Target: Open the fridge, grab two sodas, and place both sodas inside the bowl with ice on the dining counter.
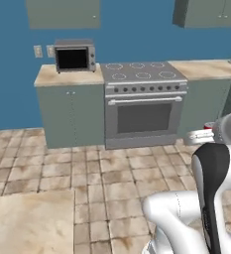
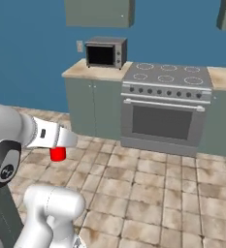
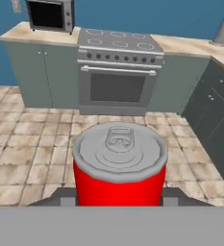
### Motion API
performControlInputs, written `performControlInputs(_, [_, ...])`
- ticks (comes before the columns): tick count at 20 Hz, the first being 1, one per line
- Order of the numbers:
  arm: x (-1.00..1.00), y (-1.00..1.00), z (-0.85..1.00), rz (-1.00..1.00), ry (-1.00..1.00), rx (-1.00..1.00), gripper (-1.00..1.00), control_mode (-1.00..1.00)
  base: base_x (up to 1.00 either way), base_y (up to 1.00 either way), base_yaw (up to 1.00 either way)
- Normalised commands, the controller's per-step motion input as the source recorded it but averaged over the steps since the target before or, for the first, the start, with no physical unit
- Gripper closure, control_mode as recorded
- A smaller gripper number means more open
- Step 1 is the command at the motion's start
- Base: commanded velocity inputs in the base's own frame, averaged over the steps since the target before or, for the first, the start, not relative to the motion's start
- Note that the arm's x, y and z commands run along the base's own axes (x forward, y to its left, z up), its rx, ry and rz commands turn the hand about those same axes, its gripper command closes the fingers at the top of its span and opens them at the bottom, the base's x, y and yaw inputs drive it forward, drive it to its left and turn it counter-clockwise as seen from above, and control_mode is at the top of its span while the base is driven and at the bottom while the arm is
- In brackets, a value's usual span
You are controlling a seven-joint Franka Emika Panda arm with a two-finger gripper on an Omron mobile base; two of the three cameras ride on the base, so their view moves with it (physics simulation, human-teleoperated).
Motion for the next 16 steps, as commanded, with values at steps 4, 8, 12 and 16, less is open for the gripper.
performControlInputs(4, [0.00,0.00,0.00,0.00,0.00,0.00,1.00,1.00,1.00,-0.19,0.39])
performControlInputs(8, [0.00,0.00,0.00,0.00,0.00,0.00,1.00,1.00,1.00,-0.19,0.41])
performControlInputs(12, [0.00,0.00,0.00,0.00,0.00,0.00,1.00,1.00,1.00,-0.18,0.45])
performControlInputs(16, [0.00,0.00,0.00,0.00,0.00,0.00,1.00,1.00,1.00,-0.18,0.46])
